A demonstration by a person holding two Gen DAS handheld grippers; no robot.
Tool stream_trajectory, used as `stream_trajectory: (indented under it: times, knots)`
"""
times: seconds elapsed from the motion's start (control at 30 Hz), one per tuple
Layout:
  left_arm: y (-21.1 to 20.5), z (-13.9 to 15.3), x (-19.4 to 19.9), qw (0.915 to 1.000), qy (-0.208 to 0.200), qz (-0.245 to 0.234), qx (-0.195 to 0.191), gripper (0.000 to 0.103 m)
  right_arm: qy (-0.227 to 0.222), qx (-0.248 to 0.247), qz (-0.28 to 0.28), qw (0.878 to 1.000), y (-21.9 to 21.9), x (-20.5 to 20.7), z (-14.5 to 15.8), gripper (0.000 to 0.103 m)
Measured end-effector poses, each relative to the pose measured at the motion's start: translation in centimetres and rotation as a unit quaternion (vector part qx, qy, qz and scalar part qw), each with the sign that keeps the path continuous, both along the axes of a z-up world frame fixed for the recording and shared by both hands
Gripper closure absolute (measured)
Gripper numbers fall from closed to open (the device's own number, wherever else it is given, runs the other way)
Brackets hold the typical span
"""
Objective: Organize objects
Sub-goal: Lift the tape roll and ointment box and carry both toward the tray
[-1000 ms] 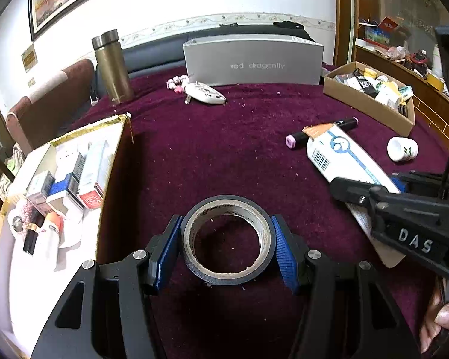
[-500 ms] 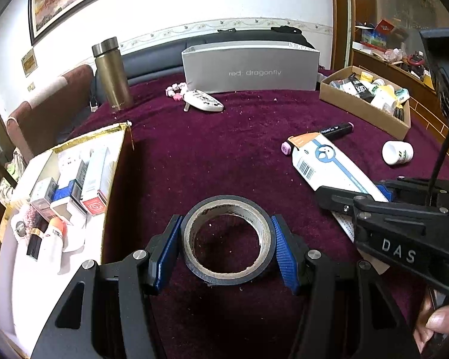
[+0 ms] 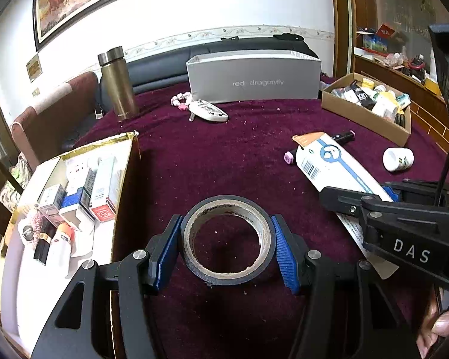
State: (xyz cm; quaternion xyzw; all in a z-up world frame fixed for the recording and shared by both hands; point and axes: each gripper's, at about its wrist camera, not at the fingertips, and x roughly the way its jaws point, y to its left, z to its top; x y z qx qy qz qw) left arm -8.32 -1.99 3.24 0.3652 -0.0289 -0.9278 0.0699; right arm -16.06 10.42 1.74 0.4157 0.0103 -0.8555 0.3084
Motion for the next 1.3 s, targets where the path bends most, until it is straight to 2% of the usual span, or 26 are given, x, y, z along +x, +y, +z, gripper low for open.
stream_trajectory:
  times: [0.4,0.7,0.93,1.3]
  knots:
    - [-0.2,1.1,0.7,0.9995,0.031,0.004,-0.001,0.05,0.014,-0.007,-0.039,0.999,0.5,2.9,1.6,0.081]
    - [0.1,1.5,1.2,0.9991,0.043,-0.002,0.007,0.05,0.015,-0.02,-0.077,0.997,2.9,5.3,2.7,0.081]
    - [0.6,2.1,2.7,0.9986,0.053,-0.004,0.003,0.05,0.013,-0.025,-0.076,0.997,3.6,7.1,2.8,0.081]
    - [-0.8,4.2,7.1,0.9966,0.079,0.008,-0.019,0.05,0.026,-0.036,-0.049,0.998,1.7,9.6,3.8,0.081]
